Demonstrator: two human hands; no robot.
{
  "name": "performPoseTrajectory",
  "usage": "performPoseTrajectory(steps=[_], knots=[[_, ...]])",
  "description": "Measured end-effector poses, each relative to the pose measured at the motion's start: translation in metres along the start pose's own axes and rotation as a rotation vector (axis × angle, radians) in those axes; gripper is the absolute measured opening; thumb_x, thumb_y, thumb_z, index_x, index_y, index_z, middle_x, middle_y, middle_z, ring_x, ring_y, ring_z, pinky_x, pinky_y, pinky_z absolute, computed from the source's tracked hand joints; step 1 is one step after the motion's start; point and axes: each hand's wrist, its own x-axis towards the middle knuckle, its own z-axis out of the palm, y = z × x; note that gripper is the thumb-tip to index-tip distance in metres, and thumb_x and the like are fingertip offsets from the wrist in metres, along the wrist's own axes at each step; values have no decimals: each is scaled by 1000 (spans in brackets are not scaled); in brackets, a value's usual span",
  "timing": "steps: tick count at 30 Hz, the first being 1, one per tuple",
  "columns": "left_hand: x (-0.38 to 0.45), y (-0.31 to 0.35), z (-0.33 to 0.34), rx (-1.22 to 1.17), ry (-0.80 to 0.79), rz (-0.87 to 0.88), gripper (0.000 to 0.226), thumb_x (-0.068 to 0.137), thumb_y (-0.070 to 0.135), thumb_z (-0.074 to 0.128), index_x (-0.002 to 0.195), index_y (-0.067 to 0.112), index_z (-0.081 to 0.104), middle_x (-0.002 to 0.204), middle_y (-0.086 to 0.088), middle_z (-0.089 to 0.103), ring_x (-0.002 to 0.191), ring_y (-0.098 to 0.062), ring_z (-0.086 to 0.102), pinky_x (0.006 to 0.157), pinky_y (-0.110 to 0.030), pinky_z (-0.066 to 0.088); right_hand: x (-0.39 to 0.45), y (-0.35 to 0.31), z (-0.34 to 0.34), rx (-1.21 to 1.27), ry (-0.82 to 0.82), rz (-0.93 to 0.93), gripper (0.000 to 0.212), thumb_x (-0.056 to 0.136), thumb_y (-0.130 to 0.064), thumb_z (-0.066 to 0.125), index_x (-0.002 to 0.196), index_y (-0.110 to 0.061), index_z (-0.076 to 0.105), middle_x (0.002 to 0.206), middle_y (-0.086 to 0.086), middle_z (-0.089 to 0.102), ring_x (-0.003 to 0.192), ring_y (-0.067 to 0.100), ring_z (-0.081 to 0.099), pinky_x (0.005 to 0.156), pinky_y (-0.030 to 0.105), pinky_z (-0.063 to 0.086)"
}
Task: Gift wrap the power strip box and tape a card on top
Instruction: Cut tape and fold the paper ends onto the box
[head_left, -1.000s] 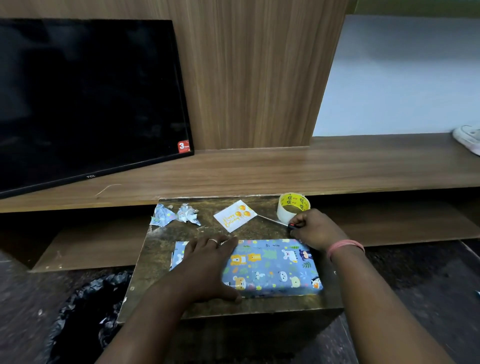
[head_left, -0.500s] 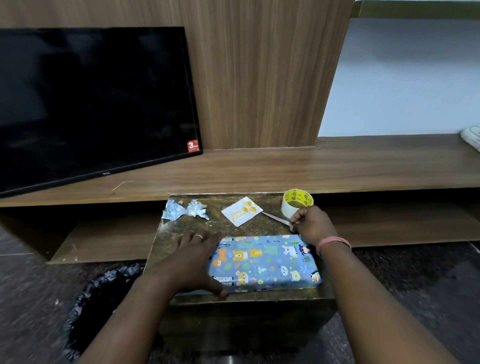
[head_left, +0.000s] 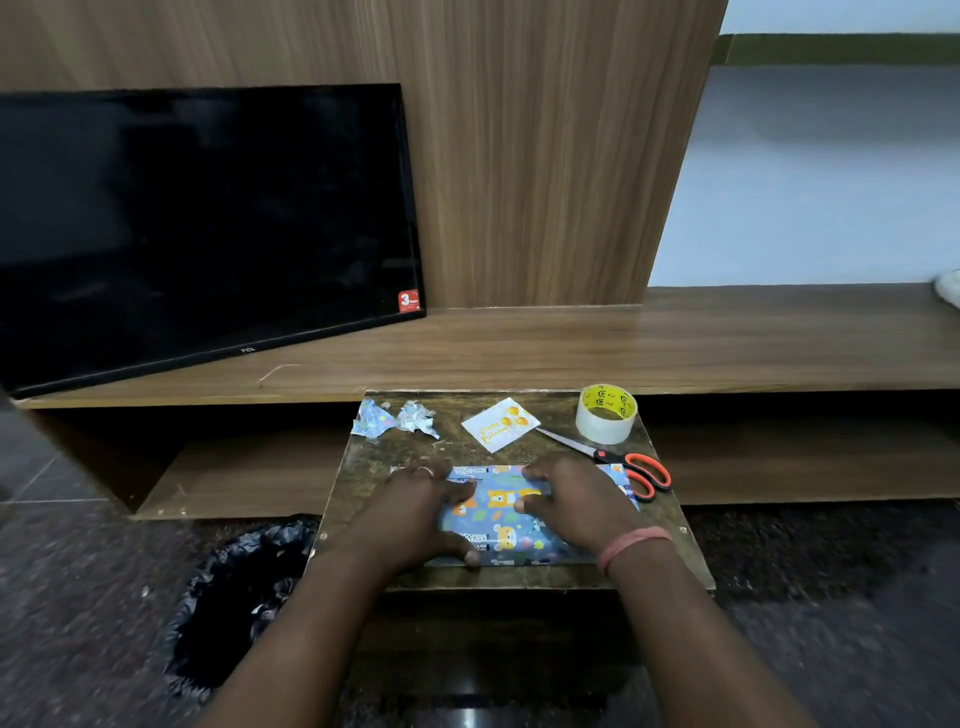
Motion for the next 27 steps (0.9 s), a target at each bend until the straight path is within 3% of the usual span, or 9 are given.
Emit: performPoseTrajectory(steps=[2, 5, 9, 14, 16, 19, 22, 24, 27], knots=[[-3, 1, 3, -26, 21, -12, 102, 63, 75, 77, 152, 39, 43, 162, -3, 37, 146, -24, 36, 118, -39, 31, -3, -1, 4, 16, 37, 28, 44, 85, -32, 78, 126, -17, 69, 128, 2, 66, 118, 21, 60, 95, 32, 48], [-7, 4, 5, -66, 5, -38, 104, 63, 87, 57, 154, 41, 39, 164, -1, 32, 151, -25, 27, 121, -46, 26, -4, -2, 5, 62, 62, 47, 35, 83, -27, 79, 117, -18, 75, 122, 0, 70, 113, 20, 64, 94, 33, 50], [-7, 5, 2, -263, 186, -55, 49, 85, 59, 66, 125, 33, 59, 124, 4, 67, 114, -16, 62, 97, -37, 49, -4, -4, 3, 69, 78, 56, 32, 81, -28, 82, 111, -19, 78, 117, -2, 73, 106, 17, 66, 92, 34, 52], [0, 9, 1, -161, 106, 5, 71, 77, 65, 59, 133, 22, 65, 131, 0, 65, 122, -22, 58, 99, -38, 47, 4, -3, -1, 85, 74, 66, 17, 80, -28, 83, 94, -19, 78, 102, -4, 74, 97, 14, 67, 86, 32, 53], [4, 8, -1, -181, 119, -9, 67, 79, 65, 64, 131, 22, 68, 129, 2, 64, 120, -21, 58, 99, -39, 48, 8, -2, -4, 119, 81, 63, 18, 79, -29, 84, 92, -20, 76, 98, -5, 73, 98, 15, 67, 87, 34, 54], [9, 2, 0, -221, 87, -40, 76, 70, 73, 71, 131, 28, 65, 127, 4, 64, 117, -18, 60, 98, -42, 50, 6, -4, -17, 170, -52, 74, 61, 71, -41, 89, 124, -25, 65, 119, -13, 62, 120, 12, 57, 100, 30, 46], [11, -1, -1, -196, 19, -33, 103, 47, 88, 62, 134, 32, 59, 131, 7, 56, 121, -16, 52, 103, -44, 47, -2, -5, -27, -129, -328, 53, 115, 59, -62, 87, 153, -32, 29, 156, -9, 36, 147, 19, 30, 120, 43, 25], [12, -2, -2, -207, 11, -23, 100, 47, 83, 72, 132, 33, 57, 128, 8, 54, 120, -16, 50, 101, -42, 47, -4, -8, -28, -317, -397, 23, 125, 61, -60, 87, 158, -29, 14, 164, -4, 18, 152, 22, 13, 124, 52, 9], [11, -4, -7, -283, -3, -13, 89, 52, 70, 88, 127, 35, 53, 125, 13, 61, 111, -9, 59, 95, -37, 52, -5, -11, -27, -302, -347, 1, 120, 63, -55, 87, 158, -31, 18, 160, -2, 26, 149, 24, 20, 122, 53, 13]])
